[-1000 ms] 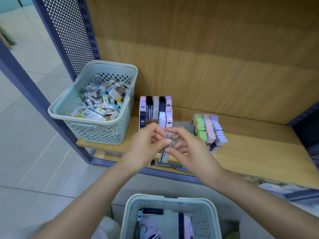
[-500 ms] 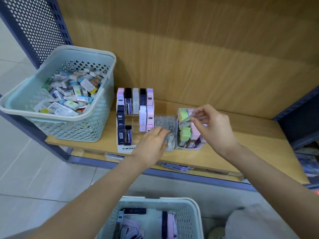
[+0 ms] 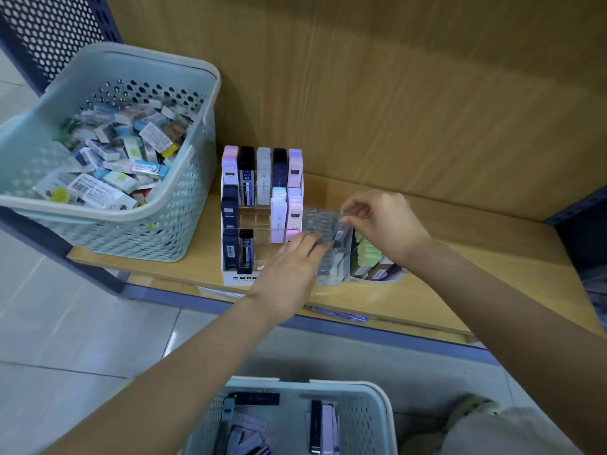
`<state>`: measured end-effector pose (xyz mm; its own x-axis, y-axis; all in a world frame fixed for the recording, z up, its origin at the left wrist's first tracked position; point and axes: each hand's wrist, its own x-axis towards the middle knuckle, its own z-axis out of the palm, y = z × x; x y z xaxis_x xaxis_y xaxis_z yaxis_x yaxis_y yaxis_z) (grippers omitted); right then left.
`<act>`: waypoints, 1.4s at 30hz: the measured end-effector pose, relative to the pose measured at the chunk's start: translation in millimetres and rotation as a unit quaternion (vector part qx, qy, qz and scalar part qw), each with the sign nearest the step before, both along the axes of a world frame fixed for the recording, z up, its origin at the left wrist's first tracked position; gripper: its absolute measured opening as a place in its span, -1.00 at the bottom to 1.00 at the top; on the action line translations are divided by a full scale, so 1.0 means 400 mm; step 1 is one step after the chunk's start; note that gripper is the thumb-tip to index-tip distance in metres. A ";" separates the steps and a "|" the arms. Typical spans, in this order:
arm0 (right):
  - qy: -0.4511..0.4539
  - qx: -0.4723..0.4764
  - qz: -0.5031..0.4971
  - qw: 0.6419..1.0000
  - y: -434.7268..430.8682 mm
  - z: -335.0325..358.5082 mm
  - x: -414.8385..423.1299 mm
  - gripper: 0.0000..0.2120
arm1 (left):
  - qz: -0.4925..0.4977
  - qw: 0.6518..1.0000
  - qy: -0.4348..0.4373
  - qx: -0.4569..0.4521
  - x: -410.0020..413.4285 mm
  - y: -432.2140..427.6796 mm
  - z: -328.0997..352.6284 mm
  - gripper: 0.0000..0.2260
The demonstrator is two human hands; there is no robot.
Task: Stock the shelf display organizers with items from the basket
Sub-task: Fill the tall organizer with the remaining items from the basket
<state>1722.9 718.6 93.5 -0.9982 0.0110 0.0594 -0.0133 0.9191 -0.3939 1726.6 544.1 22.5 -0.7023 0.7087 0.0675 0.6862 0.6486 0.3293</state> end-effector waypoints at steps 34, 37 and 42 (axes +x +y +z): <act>0.148 0.133 0.058 0.978 -0.089 -0.105 0.364 -0.85 | -0.063 0.989 0.112 0.075 0.201 -0.125 -0.020 -0.76; 0.090 0.122 0.092 0.984 -0.116 -0.197 0.475 -0.83 | -0.106 0.990 0.086 0.021 0.293 -0.179 -0.100 -0.76; -0.155 0.051 0.104 0.981 -0.160 -0.378 0.594 -0.53 | -0.071 0.994 -0.078 -0.031 0.403 -0.254 -0.259 -0.83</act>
